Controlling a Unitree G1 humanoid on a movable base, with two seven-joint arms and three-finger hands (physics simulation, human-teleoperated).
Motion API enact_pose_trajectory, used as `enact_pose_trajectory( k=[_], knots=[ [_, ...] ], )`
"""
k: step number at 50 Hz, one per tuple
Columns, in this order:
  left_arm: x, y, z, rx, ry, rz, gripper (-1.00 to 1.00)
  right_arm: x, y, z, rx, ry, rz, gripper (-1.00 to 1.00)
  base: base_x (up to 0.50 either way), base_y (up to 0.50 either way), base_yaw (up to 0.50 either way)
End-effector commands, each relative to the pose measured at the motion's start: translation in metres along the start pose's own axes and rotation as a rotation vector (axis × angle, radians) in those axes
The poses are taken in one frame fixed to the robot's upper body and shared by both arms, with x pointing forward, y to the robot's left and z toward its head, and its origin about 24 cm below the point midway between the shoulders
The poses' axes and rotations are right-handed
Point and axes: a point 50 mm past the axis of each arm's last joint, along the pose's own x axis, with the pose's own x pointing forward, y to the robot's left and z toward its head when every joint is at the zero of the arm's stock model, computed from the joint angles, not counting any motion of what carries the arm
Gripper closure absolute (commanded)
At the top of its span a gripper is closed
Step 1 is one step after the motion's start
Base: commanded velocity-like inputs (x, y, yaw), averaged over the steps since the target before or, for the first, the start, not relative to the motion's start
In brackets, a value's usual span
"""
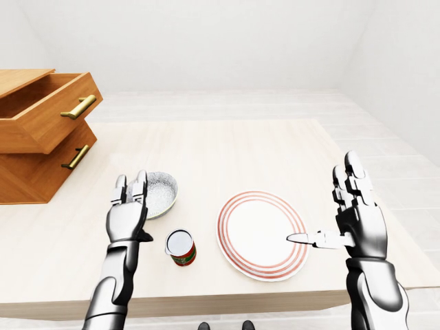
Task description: Put the bowl on the plate.
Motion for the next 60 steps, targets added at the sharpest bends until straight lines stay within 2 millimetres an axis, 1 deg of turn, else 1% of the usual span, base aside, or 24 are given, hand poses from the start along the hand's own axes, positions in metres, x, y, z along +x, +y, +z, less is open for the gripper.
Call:
enact_pose_trajectory(
  k=[1,13,17,25,40,48,60],
  knots=[
    [-0.001,-0.004,0.005,0.020,-0.023,-0.004,-1.00,0.002,0.000,0.001,-0.003,-0.008,0.000,-1.00,0.00,0.00,0.00],
    [0.003,-0.009,0.015,0.054,-0.066,0.014,-1.00,0.000,-0.001,0.001,-0.003,-0.005,-0.002,-1.00,0.00,0.00,0.00],
    [0.001,-0.010,0.018,0.065,-0.080,0.018,-1.00,-0.001,-0.002,0.000,0.000,0.002,-0.004,-1.00,0.00,0.00,0.00],
    [0.000,-0.015,0.019,0.085,-0.093,0.021,-1.00,-0.002,-0.003,-0.003,0.004,0.014,-0.005,-1.00,0.00,0.00,0.00],
    [0.005,-0.025,0.025,0.112,-0.123,0.016,-1.00,0.000,-0.003,-0.007,0.012,0.026,-0.003,-1.00,0.00,0.00,0.00],
    [0.009,-0.024,0.027,0.109,-0.130,0.011,-1.00,0.002,-0.002,-0.009,0.011,0.031,-0.001,-1.00,0.00,0.00,0.00],
    [0.011,-0.036,0.026,0.133,-0.139,-0.002,-1.00,0.004,0.000,-0.015,0.019,0.053,0.002,-1.00,0.00,0.00,0.00]
  ],
)
